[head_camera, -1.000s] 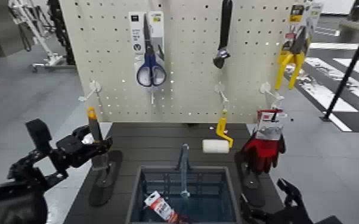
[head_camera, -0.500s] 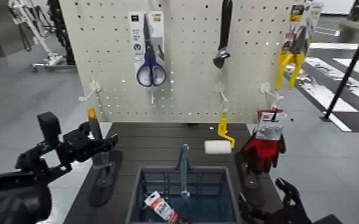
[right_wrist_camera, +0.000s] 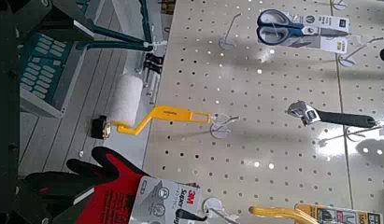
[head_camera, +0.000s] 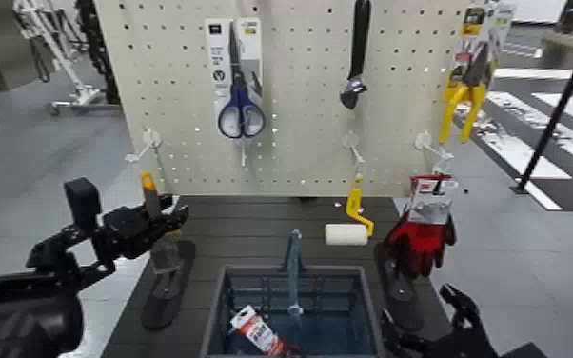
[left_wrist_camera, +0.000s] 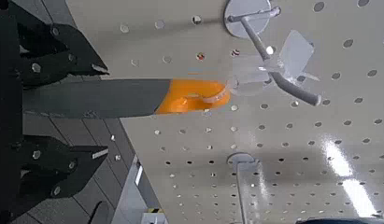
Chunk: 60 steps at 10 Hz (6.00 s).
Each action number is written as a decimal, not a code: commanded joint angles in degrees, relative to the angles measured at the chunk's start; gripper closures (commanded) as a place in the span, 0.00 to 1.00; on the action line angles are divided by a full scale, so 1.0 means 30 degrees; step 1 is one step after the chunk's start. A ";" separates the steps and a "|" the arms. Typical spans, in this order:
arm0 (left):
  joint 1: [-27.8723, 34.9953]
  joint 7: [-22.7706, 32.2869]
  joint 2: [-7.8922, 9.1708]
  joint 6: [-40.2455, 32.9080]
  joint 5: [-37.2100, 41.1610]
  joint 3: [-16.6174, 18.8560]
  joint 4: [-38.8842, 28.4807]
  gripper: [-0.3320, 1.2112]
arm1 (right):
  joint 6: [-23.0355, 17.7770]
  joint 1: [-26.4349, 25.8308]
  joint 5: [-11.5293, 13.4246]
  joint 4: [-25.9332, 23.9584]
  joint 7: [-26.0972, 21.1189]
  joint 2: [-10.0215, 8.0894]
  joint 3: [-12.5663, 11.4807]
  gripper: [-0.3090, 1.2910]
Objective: Put the yellow paint brush into the crate.
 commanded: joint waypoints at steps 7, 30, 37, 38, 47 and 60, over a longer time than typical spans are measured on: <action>0.0043 -0.0001 -0.0036 0.0070 -0.0007 0.0171 -0.0185 0.98 | -0.0036 0.0005 0.0001 -0.0005 0.0029 0.0000 -0.0032 0.29; 0.3324 -0.0381 -0.1647 0.3907 0.6673 -0.4077 -0.5810 0.98 | -0.0036 0.0152 0.0059 -0.0063 0.0000 0.0088 -0.0120 0.29; 0.3119 -0.0674 -0.1735 0.3497 0.7347 -0.5337 -0.3525 0.98 | -0.0065 0.0093 0.0059 0.0025 0.0029 0.0088 -0.0032 0.29; 0.3090 -0.0674 -0.1764 0.3468 0.7405 -0.5395 -0.3349 0.98 | -0.0065 0.0093 0.0030 0.0025 0.0000 0.0117 -0.0032 0.29; 0.2943 -0.0674 -0.1794 0.3468 0.7493 -0.5952 -0.2295 0.98 | -0.0124 0.0005 0.0059 0.0113 0.0029 0.0117 -0.0032 0.29; 0.3119 0.0029 -0.1764 0.3468 0.6233 -0.5893 -0.3291 0.15 | -0.0299 0.0122 0.0001 0.0025 0.0029 0.0088 -0.0178 0.29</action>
